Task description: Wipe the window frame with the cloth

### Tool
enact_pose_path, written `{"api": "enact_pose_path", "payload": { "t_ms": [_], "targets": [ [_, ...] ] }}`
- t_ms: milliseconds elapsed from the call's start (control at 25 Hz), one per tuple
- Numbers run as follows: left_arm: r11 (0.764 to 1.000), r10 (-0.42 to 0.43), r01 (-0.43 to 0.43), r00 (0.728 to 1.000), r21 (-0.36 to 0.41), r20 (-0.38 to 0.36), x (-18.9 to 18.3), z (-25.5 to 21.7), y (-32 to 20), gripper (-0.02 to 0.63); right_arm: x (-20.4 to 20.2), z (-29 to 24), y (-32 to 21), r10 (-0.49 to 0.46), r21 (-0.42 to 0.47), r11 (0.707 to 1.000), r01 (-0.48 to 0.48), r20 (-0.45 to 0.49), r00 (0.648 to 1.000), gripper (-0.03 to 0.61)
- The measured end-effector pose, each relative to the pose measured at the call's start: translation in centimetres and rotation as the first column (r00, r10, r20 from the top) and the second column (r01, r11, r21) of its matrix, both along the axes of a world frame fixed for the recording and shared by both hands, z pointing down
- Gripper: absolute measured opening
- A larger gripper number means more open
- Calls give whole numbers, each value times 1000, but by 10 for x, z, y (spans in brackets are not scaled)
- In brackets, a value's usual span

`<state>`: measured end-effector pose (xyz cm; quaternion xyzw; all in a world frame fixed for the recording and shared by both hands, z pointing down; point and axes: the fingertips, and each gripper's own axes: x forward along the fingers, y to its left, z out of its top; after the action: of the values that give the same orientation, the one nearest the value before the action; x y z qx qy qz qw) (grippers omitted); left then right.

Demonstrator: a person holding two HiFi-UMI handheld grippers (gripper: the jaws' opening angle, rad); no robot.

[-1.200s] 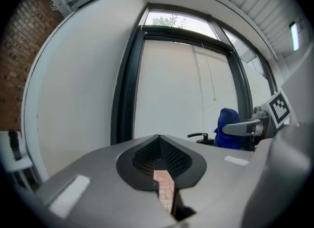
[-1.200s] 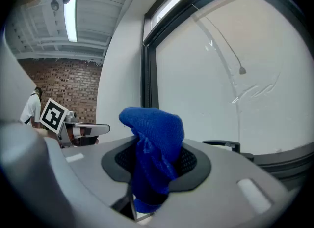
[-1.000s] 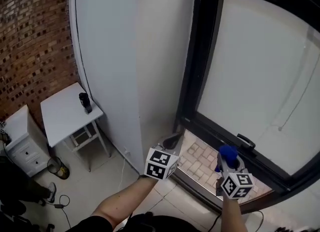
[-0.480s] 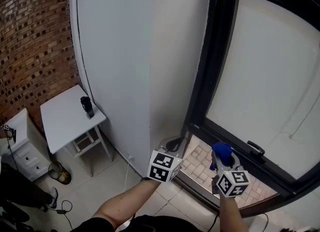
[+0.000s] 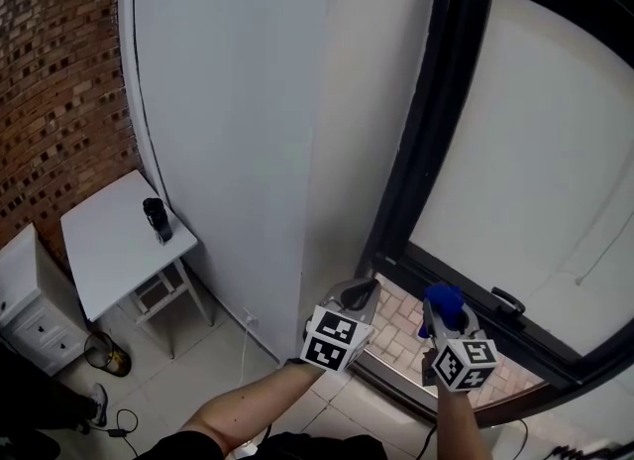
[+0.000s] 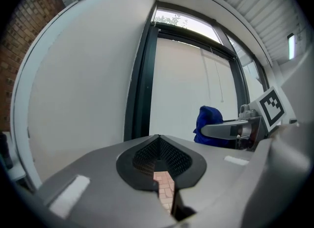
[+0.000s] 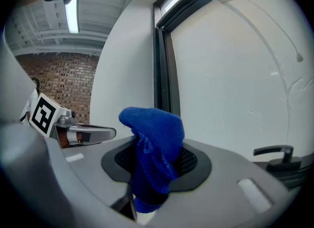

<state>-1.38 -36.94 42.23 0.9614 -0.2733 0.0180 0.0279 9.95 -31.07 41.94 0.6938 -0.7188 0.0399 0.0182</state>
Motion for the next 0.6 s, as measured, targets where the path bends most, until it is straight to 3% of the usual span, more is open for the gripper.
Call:
{"api": "enact_pose_path", "payload": {
  "t_ms": [240, 600],
  "targets": [
    [1000, -17, 17, 999, -4, -33, 15, -9, -14, -9, 10, -9, -16, -13, 24, 1000, 13, 21, 1000, 152],
    [995, -98, 99, 995, 29, -32, 37, -33, -42, -9, 17, -44, -57, -127, 51, 990, 128, -14, 992, 150]
  ]
}}
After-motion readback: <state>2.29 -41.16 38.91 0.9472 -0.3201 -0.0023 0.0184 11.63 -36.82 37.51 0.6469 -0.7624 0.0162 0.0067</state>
